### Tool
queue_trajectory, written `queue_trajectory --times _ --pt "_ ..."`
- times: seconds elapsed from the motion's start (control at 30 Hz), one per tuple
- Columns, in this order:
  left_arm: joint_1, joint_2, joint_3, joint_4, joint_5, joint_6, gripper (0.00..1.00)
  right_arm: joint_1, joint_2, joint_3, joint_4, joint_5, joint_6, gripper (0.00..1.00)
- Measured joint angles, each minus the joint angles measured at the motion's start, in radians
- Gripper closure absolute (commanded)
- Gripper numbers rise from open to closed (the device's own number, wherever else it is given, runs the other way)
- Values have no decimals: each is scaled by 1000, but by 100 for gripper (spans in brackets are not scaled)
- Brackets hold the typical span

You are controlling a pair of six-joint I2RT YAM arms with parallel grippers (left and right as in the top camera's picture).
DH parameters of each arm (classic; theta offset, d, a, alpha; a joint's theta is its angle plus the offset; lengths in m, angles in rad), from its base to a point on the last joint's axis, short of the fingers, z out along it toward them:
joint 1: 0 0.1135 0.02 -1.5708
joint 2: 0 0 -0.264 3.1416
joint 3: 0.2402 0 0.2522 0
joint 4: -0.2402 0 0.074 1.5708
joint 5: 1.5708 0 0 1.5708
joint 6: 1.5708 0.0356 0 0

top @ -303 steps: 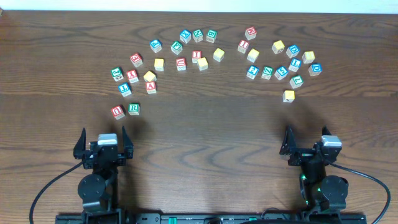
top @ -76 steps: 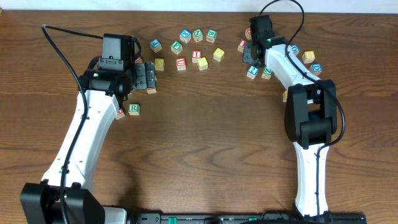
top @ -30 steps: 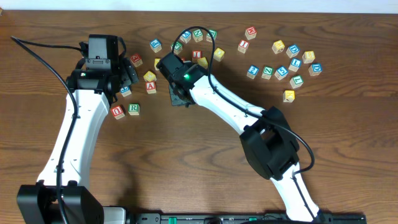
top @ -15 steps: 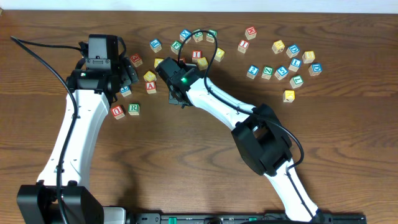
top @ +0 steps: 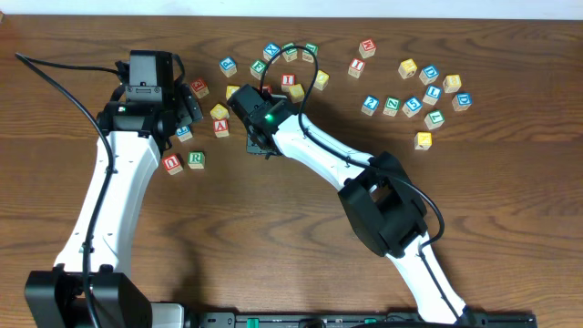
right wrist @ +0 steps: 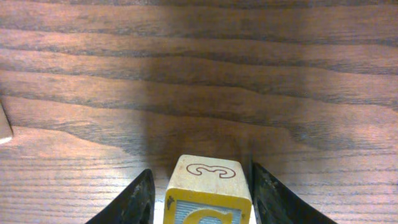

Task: Spell out CORL
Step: 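Carry the C block with the right gripper toward the table center, then lower the C block onto the table center and open the right gripper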

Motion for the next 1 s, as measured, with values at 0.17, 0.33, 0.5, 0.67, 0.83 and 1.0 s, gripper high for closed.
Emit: queue_trajectory --times 0.17,0.33,0.5,0.67,0.83,1.0 --pt "0 0 0 0 0 0 2 0 0 0 -17 1 -55 63" --pt "0 0 0 0 0 0 2 0 0 1 -34 2 -91 65" --pt "0 0 0 0 0 0 2 0 0 2 -43 2 -106 67" --pt "0 0 0 0 0 0 2 0 0 2 -48 -2 -110 66" --pt "0 0 0 0 0 0 2 0 0 5 -58 -19 -115 65" --pt "0 0 0 0 0 0 2 0 0 10 -76 -46 -115 65"
